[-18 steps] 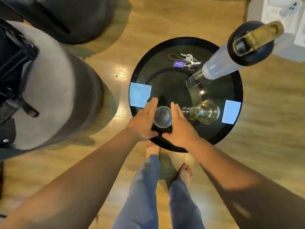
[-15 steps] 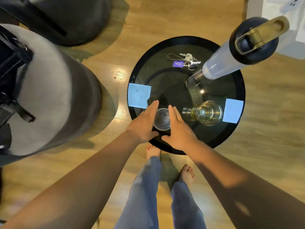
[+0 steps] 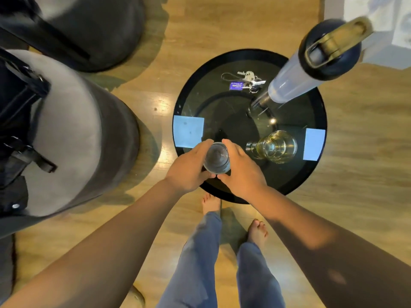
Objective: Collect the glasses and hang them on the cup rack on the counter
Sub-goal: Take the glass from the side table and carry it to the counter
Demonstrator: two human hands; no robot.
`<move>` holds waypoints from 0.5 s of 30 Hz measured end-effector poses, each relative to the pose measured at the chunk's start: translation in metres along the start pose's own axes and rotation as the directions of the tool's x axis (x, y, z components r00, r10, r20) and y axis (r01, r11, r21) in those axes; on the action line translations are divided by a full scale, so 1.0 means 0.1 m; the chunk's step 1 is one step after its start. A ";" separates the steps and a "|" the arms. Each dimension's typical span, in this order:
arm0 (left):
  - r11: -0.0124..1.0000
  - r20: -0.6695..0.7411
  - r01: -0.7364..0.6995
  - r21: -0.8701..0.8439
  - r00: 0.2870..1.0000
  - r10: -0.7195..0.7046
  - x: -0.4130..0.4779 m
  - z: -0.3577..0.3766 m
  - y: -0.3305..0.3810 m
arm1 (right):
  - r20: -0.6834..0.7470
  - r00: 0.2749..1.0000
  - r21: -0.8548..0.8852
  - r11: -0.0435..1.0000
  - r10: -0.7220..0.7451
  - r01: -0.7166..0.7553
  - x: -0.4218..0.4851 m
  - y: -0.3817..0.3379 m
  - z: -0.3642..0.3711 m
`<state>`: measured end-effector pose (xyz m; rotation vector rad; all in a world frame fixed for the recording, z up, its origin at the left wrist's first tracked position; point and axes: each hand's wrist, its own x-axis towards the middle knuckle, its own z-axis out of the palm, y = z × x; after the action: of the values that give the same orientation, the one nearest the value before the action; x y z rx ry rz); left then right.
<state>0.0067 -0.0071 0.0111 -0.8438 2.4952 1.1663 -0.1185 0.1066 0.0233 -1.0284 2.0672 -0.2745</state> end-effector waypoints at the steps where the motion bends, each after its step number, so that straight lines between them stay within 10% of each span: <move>1: 1.000 -0.016 -0.016 -0.001 1.000 0.016 -0.06 -0.08 0.05 | -0.015 1.000 -0.003 1.000 -0.012 0.012 -0.06 -0.05 -0.06; 15: 0.967 -0.069 -0.246 -0.061 0.968 0.242 -1.01 -1.24 1.61 | -0.265 0.962 0.214 0.968 -0.067 0.127 -1.69 -0.55 -1.52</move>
<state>-0.0089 0.0197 0.2363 -0.6080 2.6823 1.3296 -0.1386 0.1758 0.2462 -0.9951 2.1517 -0.7147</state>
